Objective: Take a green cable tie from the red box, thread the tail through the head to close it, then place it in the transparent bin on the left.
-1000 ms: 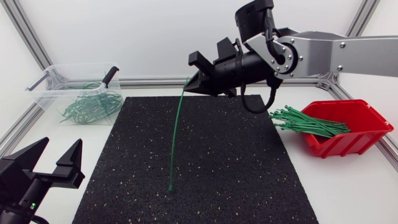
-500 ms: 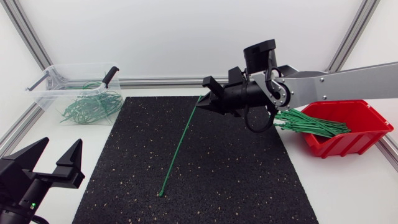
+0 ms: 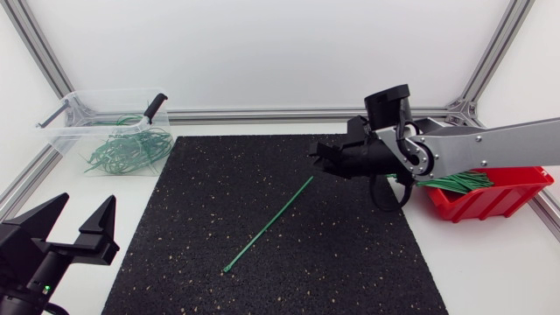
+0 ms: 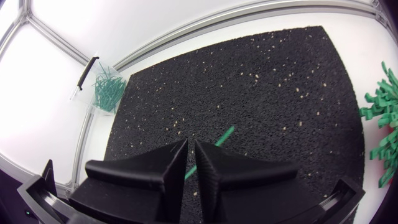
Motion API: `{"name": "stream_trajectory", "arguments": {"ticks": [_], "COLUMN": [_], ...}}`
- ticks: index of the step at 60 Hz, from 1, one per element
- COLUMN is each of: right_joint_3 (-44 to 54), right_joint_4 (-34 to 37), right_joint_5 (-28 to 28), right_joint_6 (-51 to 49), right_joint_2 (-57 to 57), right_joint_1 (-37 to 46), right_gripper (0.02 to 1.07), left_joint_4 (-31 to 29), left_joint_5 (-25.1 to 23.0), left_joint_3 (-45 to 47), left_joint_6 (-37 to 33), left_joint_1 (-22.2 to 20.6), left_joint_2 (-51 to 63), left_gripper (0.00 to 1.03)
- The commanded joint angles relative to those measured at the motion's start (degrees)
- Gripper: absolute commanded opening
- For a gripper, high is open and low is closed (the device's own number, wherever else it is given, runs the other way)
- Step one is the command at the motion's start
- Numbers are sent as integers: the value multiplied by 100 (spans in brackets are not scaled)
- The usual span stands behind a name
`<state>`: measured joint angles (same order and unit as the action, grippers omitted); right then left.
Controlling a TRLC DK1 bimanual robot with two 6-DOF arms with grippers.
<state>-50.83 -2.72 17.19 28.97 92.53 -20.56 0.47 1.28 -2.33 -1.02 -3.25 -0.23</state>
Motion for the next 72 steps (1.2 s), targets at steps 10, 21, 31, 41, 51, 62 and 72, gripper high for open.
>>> {"name": "stream_trajectory", "arguments": {"ticks": [10,21,31,41,51,62,72], "right_joint_3": [-32,-560,-1043,-1623,-2458,-2362,-2493], "right_joint_4": [676,1617,2241,2812,4174,4508,4570], "right_joint_5": [-568,-735,-726,-682,-647,-357,-541], "right_joint_6": [-1289,-2721,-3925,-4998,-6070,-7151,-7520], "right_joint_2": [-877,-1018,-833,-394,292,503,960], "right_joint_1": [-388,-933,-1355,-1583,-1987,-2321,-2497], "right_gripper": [25,25,25,32,42,59,65], "left_joint_4": [-109,-100,-100,-100,-100,-100,-100], "left_joint_5": [-31,-31,-31,-31,-31,-31,-31], "left_joint_3": [224,224,224,224,224,224,224], "left_joint_6": [172,172,172,172,172,172,172], "left_joint_1": [-1,8,8,26,43,43,52], "left_joint_2": [-47,-47,-47,-47,-47,-47,-47], "left_gripper": [99,99,99,99,99,99,99]}}
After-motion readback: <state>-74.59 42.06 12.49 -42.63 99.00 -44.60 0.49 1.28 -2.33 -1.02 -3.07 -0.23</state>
